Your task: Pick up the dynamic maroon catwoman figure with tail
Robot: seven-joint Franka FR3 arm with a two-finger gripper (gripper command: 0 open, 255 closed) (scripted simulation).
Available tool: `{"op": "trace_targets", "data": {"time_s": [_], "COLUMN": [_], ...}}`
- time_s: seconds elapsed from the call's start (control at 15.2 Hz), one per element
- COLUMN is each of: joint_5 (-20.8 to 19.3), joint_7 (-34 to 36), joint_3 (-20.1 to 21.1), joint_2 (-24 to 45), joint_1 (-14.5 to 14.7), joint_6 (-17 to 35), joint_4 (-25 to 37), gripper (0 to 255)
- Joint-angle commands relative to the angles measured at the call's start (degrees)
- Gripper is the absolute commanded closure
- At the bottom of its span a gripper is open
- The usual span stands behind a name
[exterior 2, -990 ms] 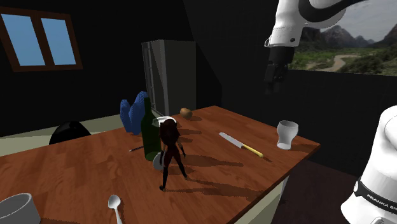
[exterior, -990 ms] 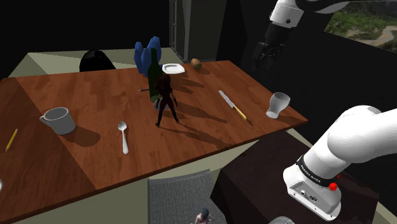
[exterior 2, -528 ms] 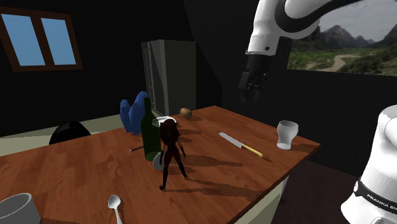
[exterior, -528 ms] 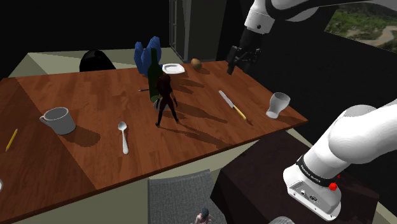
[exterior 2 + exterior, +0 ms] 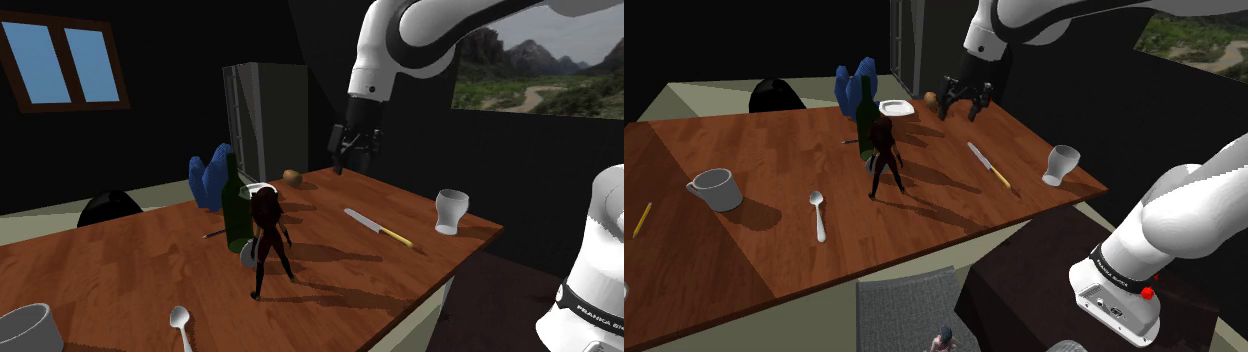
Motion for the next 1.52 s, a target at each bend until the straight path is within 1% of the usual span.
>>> {"op": "trace_targets", "data": {"time_s": [0.0,0.46,0.86,0.92,1.45], "joint_5": [0.17,-1.51,-4.66,-4.97,-4.94], "joint_7": [2.44,11.18,18.61,19.28,18.57], "joint_3": [1.11,4.10,4.91,4.85,4.76], "joint_2": [3.68,17.15,29.47,30.69,32.47], "joint_1": [0.32,1.96,4.56,4.92,5.08], "joint_6": [1.62,6.08,7.38,7.35,12.55], "joint_4": [2.95,14.86,28.31,29.79,26.30], "gripper": [0,0,0,0,0]}}
